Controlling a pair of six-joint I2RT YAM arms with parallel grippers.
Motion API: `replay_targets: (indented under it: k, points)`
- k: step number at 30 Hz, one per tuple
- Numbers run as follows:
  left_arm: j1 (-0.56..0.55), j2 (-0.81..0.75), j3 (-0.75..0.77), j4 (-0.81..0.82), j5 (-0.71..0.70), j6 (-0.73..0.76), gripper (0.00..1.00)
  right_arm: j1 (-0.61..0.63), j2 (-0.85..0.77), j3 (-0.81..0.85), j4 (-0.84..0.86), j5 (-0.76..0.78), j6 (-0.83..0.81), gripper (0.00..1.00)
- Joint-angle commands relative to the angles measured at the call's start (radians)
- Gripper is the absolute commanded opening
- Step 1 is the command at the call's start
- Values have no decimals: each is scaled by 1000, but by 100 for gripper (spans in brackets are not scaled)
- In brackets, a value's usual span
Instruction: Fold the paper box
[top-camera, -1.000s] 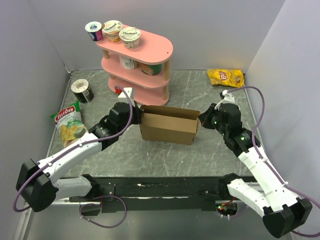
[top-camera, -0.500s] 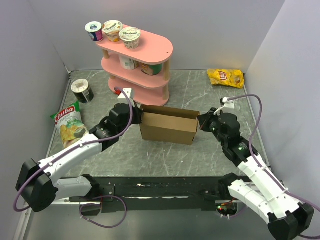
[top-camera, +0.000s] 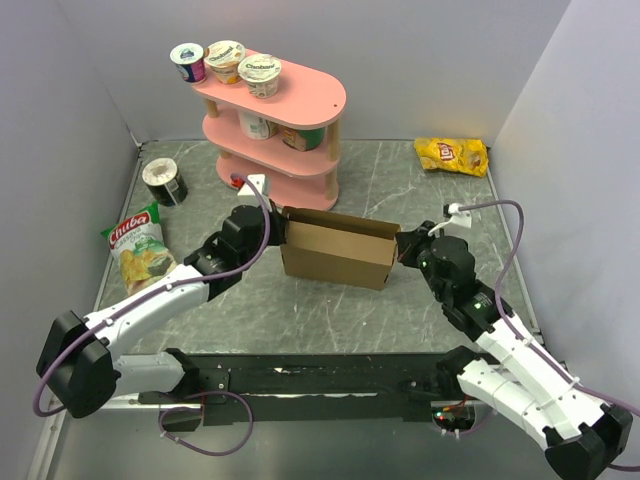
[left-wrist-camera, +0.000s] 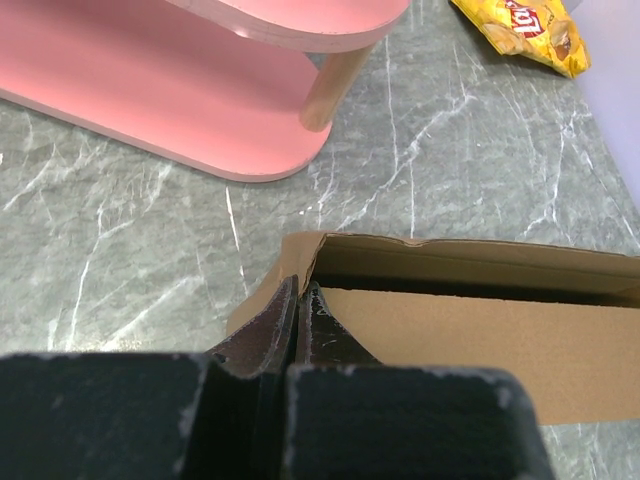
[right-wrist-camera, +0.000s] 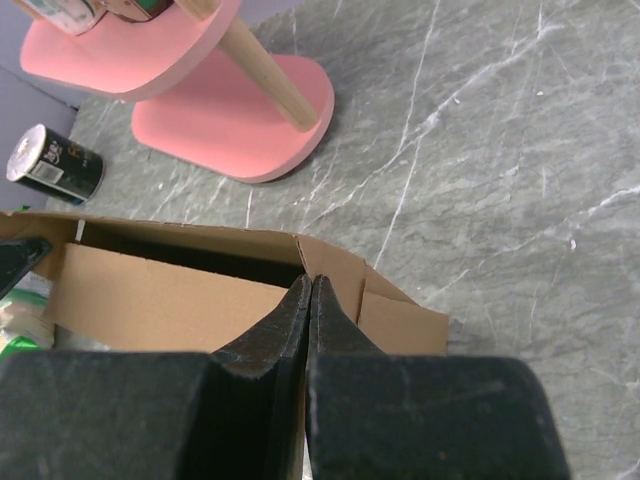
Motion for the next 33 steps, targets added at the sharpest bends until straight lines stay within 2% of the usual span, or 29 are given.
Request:
replay_targets:
  k: [1, 2, 3, 4, 5, 8, 11, 15, 23, 29, 33]
  points:
    - [-18, 86, -70, -254, 80, 18, 1, 11, 29, -60, -361, 12, -23, 0]
    - [-18, 86, -61, -258, 83, 24, 1, 11, 36, -26, -369, 10, -31, 0]
    - [-18, 89, -56, -265, 84, 29, 1, 11, 51, -9, -391, 16, -37, 4]
    - [-18, 89, -52, -269, 84, 32, 1, 12, 57, 6, -401, 18, -43, 14]
    - [-18, 89, -46, -272, 84, 37, 1, 11, 63, 38, -410, 21, -50, 35]
    - [-18, 75, -39, -288, 74, 56, 1, 11, 77, 95, -433, 31, -83, 60]
    - [-20, 69, -30, -312, 55, 73, 1, 11, 85, 160, -461, 39, -124, 66]
    - [-21, 70, -16, -329, 52, 92, 1, 8, 97, 226, -470, 32, -173, 67]
    - [-27, 99, 10, -340, 52, 103, 1, -17, 152, 287, -439, -22, -210, 52]
    - [-33, 112, 16, -347, 43, 104, 1, -49, 151, 273, -403, -73, -205, 45]
    - [-41, 110, 19, -351, 43, 103, 1, -66, 138, 275, -369, -110, -192, 47]
